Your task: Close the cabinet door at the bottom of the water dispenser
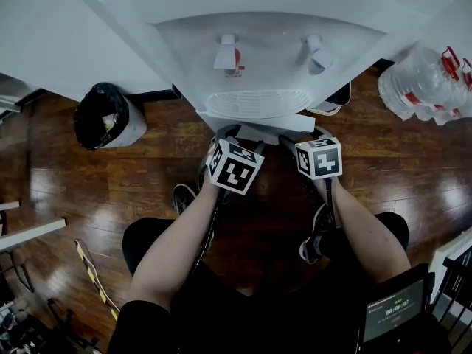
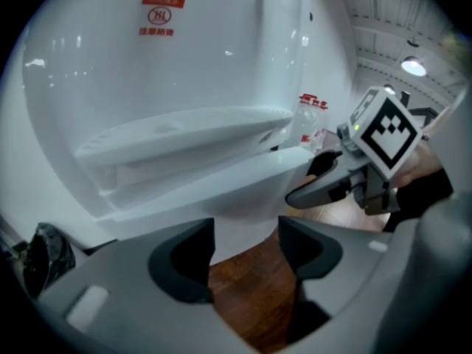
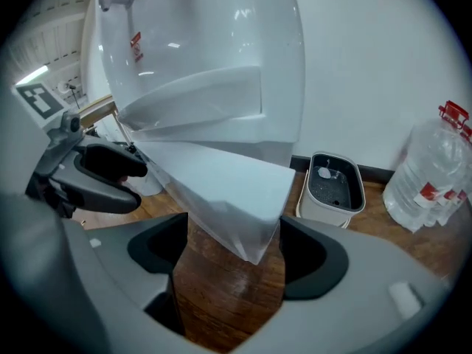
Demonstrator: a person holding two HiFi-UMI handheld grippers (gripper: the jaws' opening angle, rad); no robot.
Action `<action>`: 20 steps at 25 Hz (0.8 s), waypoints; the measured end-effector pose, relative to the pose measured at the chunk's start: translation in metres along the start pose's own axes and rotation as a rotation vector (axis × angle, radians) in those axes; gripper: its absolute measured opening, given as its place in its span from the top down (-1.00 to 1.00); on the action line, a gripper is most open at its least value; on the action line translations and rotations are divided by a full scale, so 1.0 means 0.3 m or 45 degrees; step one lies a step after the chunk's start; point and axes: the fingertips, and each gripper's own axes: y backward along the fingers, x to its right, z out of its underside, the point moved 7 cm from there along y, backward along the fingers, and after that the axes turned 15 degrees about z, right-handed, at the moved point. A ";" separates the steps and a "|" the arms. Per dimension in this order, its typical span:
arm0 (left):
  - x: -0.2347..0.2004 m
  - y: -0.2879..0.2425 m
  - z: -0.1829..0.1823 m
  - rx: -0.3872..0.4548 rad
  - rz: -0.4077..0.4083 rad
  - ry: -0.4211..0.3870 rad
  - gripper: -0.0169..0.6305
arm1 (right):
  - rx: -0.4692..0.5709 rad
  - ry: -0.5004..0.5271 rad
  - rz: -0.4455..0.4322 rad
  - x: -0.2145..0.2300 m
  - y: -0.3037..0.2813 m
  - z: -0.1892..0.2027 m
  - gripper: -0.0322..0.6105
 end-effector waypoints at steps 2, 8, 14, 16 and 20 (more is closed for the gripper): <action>-0.026 -0.031 0.041 -0.039 -0.057 0.090 0.06 | 0.000 -0.010 0.019 0.006 -0.015 -0.013 -0.26; -0.124 -0.097 0.045 0.173 -0.085 0.455 0.06 | -0.008 0.020 0.002 0.022 -0.121 -0.003 -0.20; -0.121 -0.102 0.025 0.188 -0.158 0.514 0.12 | 0.015 0.035 0.002 0.022 -0.098 -0.042 -0.20; -0.123 -0.104 0.024 0.188 -0.172 0.520 0.12 | 0.016 0.037 0.001 0.020 -0.101 -0.047 -0.20; -0.128 -0.104 0.020 0.201 -0.179 0.538 0.12 | 0.020 0.042 -0.002 0.019 -0.104 -0.060 -0.21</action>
